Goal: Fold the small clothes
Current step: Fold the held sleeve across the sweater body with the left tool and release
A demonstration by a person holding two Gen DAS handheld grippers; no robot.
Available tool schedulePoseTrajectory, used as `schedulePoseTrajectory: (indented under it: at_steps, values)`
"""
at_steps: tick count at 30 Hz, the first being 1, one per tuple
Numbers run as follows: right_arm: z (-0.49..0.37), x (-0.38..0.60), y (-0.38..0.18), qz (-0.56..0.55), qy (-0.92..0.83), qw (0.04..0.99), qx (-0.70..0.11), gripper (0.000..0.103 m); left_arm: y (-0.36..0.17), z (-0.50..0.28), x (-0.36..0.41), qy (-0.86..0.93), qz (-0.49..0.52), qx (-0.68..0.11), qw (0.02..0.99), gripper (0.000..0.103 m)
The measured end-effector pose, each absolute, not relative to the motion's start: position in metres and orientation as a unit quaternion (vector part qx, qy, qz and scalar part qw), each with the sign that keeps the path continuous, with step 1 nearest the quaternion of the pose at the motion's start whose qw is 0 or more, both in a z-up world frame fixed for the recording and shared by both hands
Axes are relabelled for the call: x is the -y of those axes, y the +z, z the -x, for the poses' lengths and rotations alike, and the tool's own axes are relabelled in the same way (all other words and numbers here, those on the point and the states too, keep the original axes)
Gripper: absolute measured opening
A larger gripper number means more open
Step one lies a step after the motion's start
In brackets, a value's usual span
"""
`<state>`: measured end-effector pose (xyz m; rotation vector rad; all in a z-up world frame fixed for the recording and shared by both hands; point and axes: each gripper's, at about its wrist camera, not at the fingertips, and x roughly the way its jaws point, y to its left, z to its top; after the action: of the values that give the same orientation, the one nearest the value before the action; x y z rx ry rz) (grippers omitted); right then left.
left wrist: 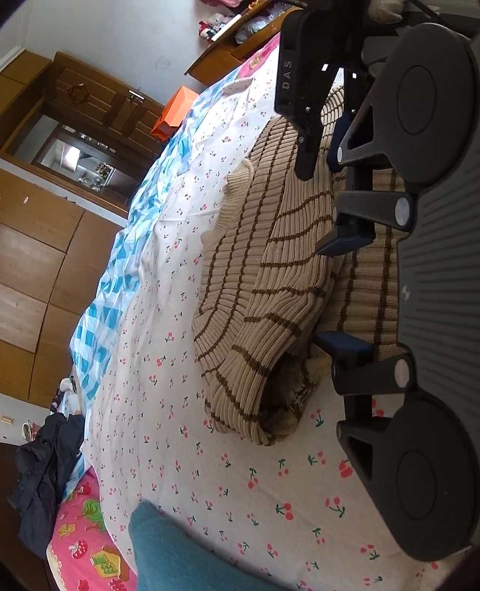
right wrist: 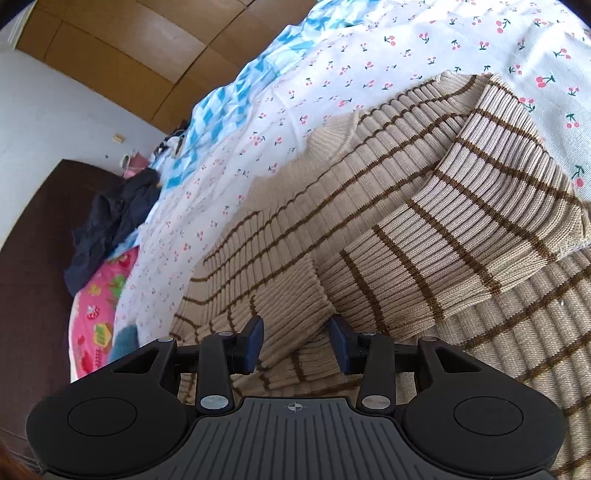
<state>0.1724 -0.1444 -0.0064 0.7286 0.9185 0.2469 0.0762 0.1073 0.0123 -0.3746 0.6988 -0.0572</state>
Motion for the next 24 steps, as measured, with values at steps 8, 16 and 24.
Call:
schedulePoseTrajectory:
  at_steps: [8, 16, 24]
  values:
    - [-0.181, 0.142, -0.004, -0.365, 0.109, 0.821, -0.426, 0.011, 0.012, -0.075, -0.109, -0.022, 0.183, -0.336, 0.923, 0.049]
    - [-0.169, 0.186, 0.041, -0.350, 0.090, 0.864, -0.351, 0.010, 0.021, -0.068, -0.113, -0.001, 0.186, -0.297, 0.937, 0.060]
    - [-0.163, 0.246, 0.017, -0.342, 0.001, 0.868, -0.360, 0.010, 0.012, -0.078, -0.109, 0.003, 0.186, -0.318, 0.930, 0.067]
